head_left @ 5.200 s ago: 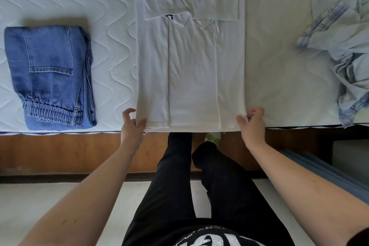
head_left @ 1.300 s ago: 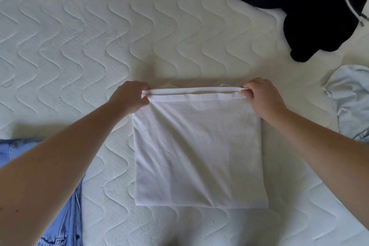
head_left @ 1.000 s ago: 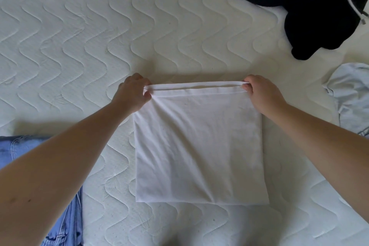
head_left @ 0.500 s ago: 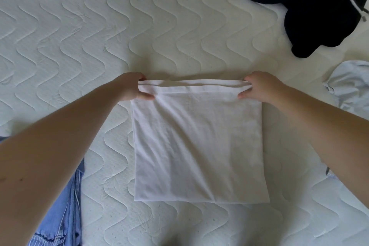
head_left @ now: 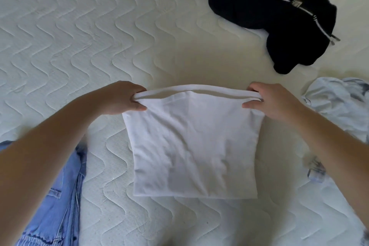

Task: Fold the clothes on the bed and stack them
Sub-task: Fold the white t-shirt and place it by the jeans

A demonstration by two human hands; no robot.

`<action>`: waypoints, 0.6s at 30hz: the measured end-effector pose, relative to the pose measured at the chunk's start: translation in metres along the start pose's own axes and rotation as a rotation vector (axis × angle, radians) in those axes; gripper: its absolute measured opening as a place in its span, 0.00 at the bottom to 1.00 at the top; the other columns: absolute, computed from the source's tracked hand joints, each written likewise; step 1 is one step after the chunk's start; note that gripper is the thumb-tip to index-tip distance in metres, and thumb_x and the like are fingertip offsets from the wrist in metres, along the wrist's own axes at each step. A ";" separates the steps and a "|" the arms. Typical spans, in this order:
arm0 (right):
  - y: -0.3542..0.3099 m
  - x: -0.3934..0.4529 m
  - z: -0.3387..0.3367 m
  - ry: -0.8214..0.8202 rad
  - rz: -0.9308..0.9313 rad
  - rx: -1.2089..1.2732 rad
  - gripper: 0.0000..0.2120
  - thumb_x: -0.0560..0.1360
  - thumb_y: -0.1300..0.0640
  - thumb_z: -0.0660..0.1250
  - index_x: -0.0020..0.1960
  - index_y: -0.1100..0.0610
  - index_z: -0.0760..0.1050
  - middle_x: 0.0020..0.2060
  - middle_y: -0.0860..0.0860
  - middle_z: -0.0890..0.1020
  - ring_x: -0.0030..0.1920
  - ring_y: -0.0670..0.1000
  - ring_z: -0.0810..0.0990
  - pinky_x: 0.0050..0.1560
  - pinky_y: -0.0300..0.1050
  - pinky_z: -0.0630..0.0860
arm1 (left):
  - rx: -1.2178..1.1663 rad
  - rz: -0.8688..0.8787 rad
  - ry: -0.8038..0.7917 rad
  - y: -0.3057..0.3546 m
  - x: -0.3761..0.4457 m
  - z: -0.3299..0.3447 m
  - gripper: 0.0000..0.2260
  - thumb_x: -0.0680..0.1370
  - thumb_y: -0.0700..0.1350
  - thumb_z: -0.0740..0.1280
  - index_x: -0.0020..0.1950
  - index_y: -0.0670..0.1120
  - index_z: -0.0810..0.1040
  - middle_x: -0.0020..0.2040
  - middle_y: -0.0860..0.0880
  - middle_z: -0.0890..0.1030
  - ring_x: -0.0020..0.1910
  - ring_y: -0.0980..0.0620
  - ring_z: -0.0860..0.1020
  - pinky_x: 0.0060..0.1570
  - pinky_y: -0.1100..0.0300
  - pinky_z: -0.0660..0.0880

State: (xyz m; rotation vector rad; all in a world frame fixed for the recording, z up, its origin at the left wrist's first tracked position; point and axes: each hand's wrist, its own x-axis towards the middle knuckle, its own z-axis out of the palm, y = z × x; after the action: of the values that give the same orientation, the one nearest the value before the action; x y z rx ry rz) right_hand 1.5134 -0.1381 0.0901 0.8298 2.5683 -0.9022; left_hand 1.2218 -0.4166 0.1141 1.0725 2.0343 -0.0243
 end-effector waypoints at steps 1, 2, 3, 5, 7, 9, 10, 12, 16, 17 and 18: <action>-0.007 -0.005 -0.014 0.021 -0.021 -0.006 0.10 0.72 0.48 0.74 0.44 0.47 0.72 0.32 0.44 0.76 0.34 0.44 0.75 0.31 0.43 0.63 | -0.001 0.007 0.015 0.007 -0.012 -0.014 0.07 0.76 0.50 0.72 0.52 0.52 0.79 0.40 0.53 0.79 0.39 0.57 0.76 0.35 0.61 0.69; -0.015 -0.011 -0.029 0.051 -0.042 -0.013 0.08 0.72 0.48 0.74 0.46 0.47 0.75 0.32 0.43 0.77 0.35 0.43 0.76 0.31 0.41 0.63 | -0.003 0.015 0.044 0.013 -0.025 -0.029 0.07 0.76 0.50 0.72 0.52 0.54 0.80 0.39 0.55 0.79 0.38 0.58 0.76 0.35 0.61 0.69; -0.022 -0.017 -0.045 0.091 -0.063 -0.021 0.08 0.72 0.48 0.73 0.47 0.48 0.77 0.32 0.41 0.77 0.35 0.42 0.75 0.32 0.40 0.63 | -0.007 0.022 0.083 0.019 -0.037 -0.044 0.06 0.75 0.51 0.72 0.51 0.56 0.80 0.39 0.55 0.80 0.39 0.58 0.77 0.35 0.61 0.69; -0.035 -0.032 -0.077 0.195 -0.103 -0.047 0.10 0.71 0.48 0.74 0.50 0.50 0.80 0.32 0.39 0.76 0.35 0.37 0.73 0.33 0.37 0.64 | -0.030 0.034 0.168 0.030 -0.062 -0.073 0.06 0.74 0.51 0.73 0.49 0.61 0.80 0.37 0.58 0.81 0.39 0.61 0.79 0.36 0.61 0.71; -0.046 -0.048 -0.106 0.290 -0.127 -0.056 0.10 0.71 0.49 0.74 0.51 0.51 0.81 0.33 0.38 0.76 0.36 0.37 0.73 0.34 0.35 0.65 | -0.059 0.047 0.244 0.041 -0.086 -0.098 0.07 0.74 0.52 0.73 0.47 0.65 0.80 0.36 0.64 0.81 0.36 0.64 0.78 0.33 0.61 0.68; -0.055 -0.064 -0.127 0.361 -0.146 -0.051 0.10 0.72 0.51 0.74 0.53 0.51 0.82 0.34 0.41 0.78 0.35 0.41 0.75 0.37 0.33 0.66 | -0.052 0.062 0.311 0.052 -0.105 -0.112 0.10 0.73 0.53 0.72 0.47 0.69 0.77 0.37 0.67 0.79 0.37 0.66 0.77 0.33 0.61 0.67; -0.057 -0.071 -0.132 0.390 -0.149 -0.058 0.11 0.72 0.53 0.74 0.54 0.51 0.83 0.34 0.43 0.78 0.35 0.44 0.75 0.37 0.32 0.66 | -0.031 0.069 0.340 0.055 -0.111 -0.113 0.10 0.74 0.53 0.72 0.47 0.69 0.77 0.37 0.67 0.79 0.37 0.67 0.76 0.32 0.61 0.67; -0.055 -0.083 -0.131 0.438 -0.159 -0.091 0.11 0.73 0.57 0.74 0.55 0.54 0.83 0.33 0.45 0.77 0.34 0.48 0.74 0.38 0.27 0.65 | 0.026 0.084 0.415 0.057 -0.116 -0.106 0.06 0.75 0.52 0.71 0.46 0.65 0.78 0.37 0.67 0.78 0.36 0.66 0.76 0.31 0.62 0.66; -0.035 -0.097 -0.086 0.481 -0.171 -0.131 0.15 0.74 0.66 0.70 0.59 0.57 0.82 0.41 0.52 0.84 0.39 0.55 0.81 0.44 0.28 0.66 | 0.163 0.106 0.594 0.051 -0.105 -0.051 0.10 0.77 0.43 0.70 0.56 0.55 0.83 0.38 0.53 0.84 0.37 0.51 0.81 0.36 0.59 0.72; -0.027 -0.100 -0.067 0.472 -0.158 -0.123 0.17 0.73 0.68 0.70 0.61 0.57 0.81 0.47 0.55 0.85 0.45 0.58 0.83 0.49 0.37 0.71 | 0.185 0.099 0.614 0.047 -0.099 -0.030 0.14 0.76 0.39 0.70 0.59 0.53 0.83 0.45 0.47 0.86 0.41 0.43 0.83 0.41 0.56 0.75; -0.018 -0.102 -0.046 0.465 -0.141 -0.124 0.19 0.72 0.69 0.70 0.61 0.56 0.81 0.51 0.55 0.85 0.49 0.59 0.83 0.50 0.44 0.74 | 0.208 0.121 0.644 0.044 -0.093 -0.007 0.18 0.75 0.34 0.70 0.60 0.50 0.83 0.51 0.45 0.86 0.44 0.41 0.84 0.43 0.54 0.77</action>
State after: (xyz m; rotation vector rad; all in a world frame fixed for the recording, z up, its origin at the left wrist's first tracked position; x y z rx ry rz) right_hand 1.5796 -0.1632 0.1790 0.9194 3.0794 -0.6339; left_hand 1.2757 -0.4492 0.1958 1.4697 2.5700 0.1996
